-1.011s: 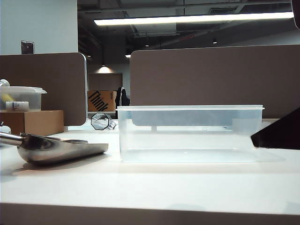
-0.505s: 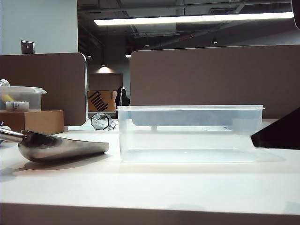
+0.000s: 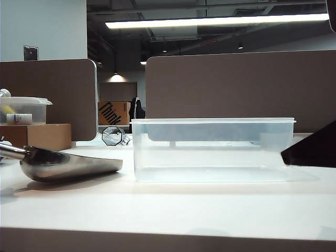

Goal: Pick up the metal ice scoop from the table and place it inside the transparent plastic box.

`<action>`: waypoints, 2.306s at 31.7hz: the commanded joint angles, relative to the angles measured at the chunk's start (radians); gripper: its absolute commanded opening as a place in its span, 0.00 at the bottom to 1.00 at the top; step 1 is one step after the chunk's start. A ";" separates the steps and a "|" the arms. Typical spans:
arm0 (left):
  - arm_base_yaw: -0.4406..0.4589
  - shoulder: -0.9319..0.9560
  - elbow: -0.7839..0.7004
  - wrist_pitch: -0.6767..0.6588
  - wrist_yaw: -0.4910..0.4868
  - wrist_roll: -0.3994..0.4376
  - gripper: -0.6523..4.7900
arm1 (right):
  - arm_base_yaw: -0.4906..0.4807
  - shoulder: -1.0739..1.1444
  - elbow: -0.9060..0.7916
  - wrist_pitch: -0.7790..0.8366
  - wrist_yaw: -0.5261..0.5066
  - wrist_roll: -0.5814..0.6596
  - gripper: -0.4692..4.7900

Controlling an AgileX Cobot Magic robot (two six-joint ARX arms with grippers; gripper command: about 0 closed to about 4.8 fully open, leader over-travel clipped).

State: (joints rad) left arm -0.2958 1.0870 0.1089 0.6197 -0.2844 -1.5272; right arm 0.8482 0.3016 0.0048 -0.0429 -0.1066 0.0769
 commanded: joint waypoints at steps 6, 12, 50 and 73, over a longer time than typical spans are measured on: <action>0.002 -0.001 0.002 0.168 0.021 0.038 0.11 | 0.002 -0.002 0.001 0.017 0.000 -0.002 0.09; 0.003 -0.001 0.021 0.201 0.085 0.039 0.11 | 0.002 -0.003 0.001 0.017 0.000 -0.002 0.09; 0.065 -0.001 0.214 0.127 0.283 0.263 0.11 | -0.024 -0.031 0.001 0.018 -0.003 -0.002 0.09; 0.012 0.257 0.581 0.075 0.668 0.386 0.11 | -0.478 -0.179 0.001 0.018 -0.003 -0.002 0.09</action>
State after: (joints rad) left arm -0.2661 1.3197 0.6529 0.6598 0.3500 -1.1431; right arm 0.3977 0.1257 0.0044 -0.0433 -0.1078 0.0769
